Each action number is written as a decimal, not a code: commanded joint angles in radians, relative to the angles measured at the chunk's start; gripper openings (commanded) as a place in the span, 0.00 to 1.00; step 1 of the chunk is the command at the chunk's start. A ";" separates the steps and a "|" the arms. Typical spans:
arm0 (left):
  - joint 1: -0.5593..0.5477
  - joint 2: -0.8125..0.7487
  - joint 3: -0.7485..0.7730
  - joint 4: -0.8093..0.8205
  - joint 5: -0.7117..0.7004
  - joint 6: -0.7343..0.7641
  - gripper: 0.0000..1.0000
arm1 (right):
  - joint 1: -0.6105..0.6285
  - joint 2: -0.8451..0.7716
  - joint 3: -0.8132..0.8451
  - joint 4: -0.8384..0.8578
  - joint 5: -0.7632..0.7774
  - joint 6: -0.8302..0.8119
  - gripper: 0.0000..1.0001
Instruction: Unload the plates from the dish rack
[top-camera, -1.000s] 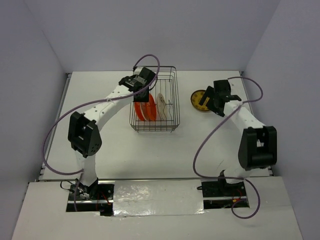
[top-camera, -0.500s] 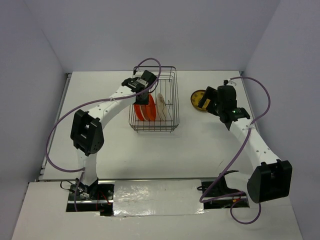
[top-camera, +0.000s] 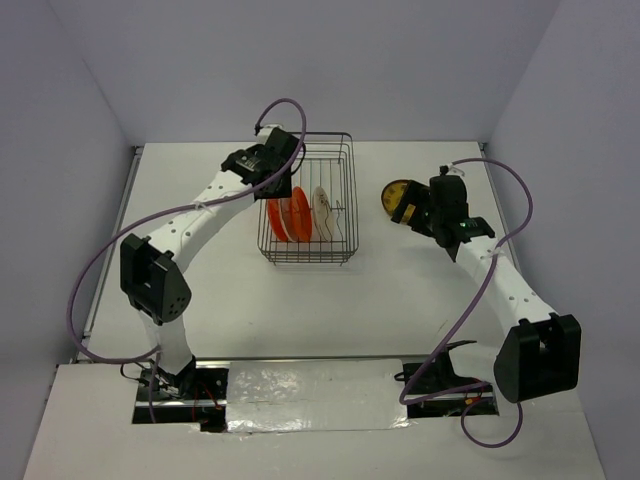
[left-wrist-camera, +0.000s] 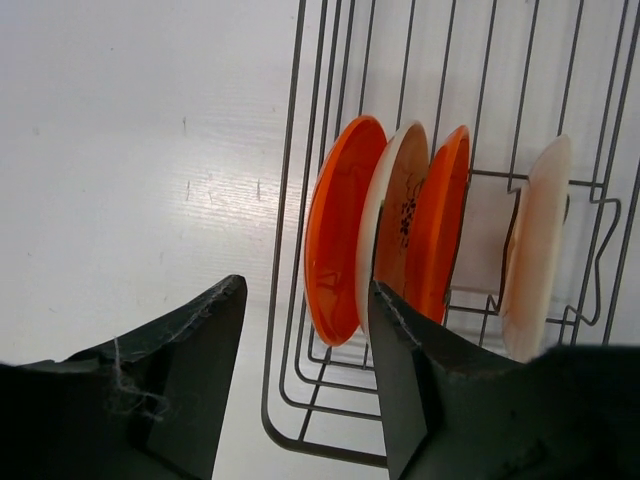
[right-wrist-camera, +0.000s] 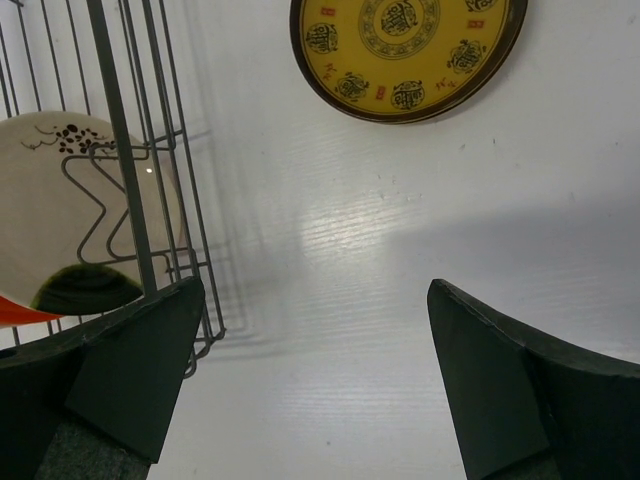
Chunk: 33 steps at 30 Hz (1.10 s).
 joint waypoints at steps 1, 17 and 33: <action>-0.014 0.016 0.063 -0.001 0.000 0.011 0.64 | 0.014 -0.004 -0.008 0.044 -0.014 -0.010 1.00; -0.022 0.192 0.082 -0.008 -0.009 -0.004 0.39 | 0.016 -0.018 -0.030 0.049 -0.028 -0.026 1.00; -0.058 0.087 0.243 -0.138 -0.118 -0.017 0.06 | 0.017 -0.042 -0.013 0.036 -0.054 -0.031 1.00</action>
